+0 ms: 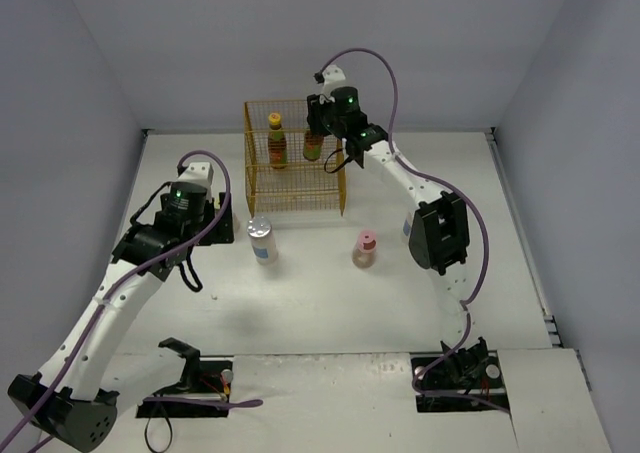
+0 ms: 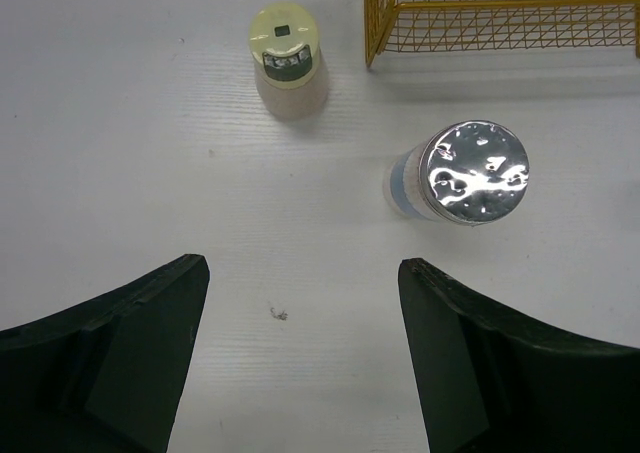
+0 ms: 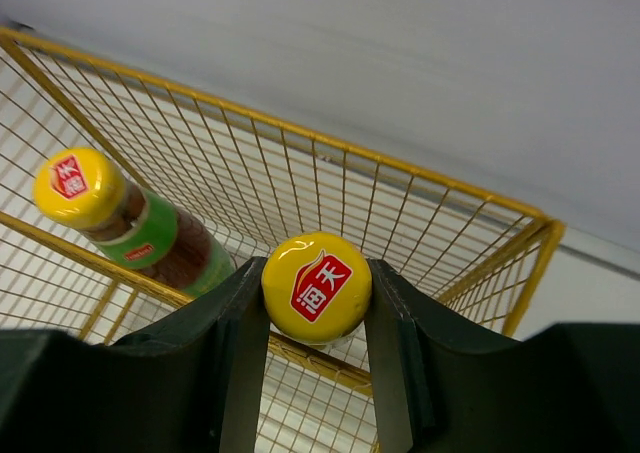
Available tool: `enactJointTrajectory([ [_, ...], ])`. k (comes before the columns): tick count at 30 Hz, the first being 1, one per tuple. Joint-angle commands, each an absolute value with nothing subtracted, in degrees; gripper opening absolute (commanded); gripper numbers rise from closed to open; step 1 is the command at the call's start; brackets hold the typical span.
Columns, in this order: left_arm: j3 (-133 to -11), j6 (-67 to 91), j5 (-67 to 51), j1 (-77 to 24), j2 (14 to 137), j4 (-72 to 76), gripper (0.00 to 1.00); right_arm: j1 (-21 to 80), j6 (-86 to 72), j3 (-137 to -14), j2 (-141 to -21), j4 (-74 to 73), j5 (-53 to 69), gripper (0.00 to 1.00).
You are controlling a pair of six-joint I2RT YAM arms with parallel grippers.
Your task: Organize the condiment bottles
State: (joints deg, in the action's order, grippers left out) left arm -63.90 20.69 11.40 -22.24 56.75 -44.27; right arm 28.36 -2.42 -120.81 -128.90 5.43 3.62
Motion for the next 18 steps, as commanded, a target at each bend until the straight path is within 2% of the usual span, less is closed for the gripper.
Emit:
enactJointTrajectory([
  [1,-64.1,22.1,12.7,-22.3,55.6,-43.9,0.77,29.1,-2.3,-123.0,-126.4,17.7,0.5,0.0],
  [6,-63.4,22.3,12.8,-22.4,55.1,-44.3,0.77,29.7,-2.7,-123.5,-127.8,17.8,0.2,0.0],
  [9,-63.1,22.4,12.7,-22.4,55.0,-44.6,0.77,29.9,-2.8,-123.7,-128.6,17.3,0.2,0.05],
  [12,-62.8,22.4,12.7,-22.4,54.8,-44.8,0.77,30.0,-3.1,-123.8,-128.9,16.8,0.2,0.14],
  [15,-62.8,22.5,12.7,-22.4,54.8,-45.0,0.77,30.0,-3.1,-123.8,-129.1,16.3,0.5,0.32],
  [18,-62.7,22.5,12.7,-22.3,54.7,-45.0,0.77,30.1,-3.1,-124.0,-129.0,16.1,0.9,0.39],
])
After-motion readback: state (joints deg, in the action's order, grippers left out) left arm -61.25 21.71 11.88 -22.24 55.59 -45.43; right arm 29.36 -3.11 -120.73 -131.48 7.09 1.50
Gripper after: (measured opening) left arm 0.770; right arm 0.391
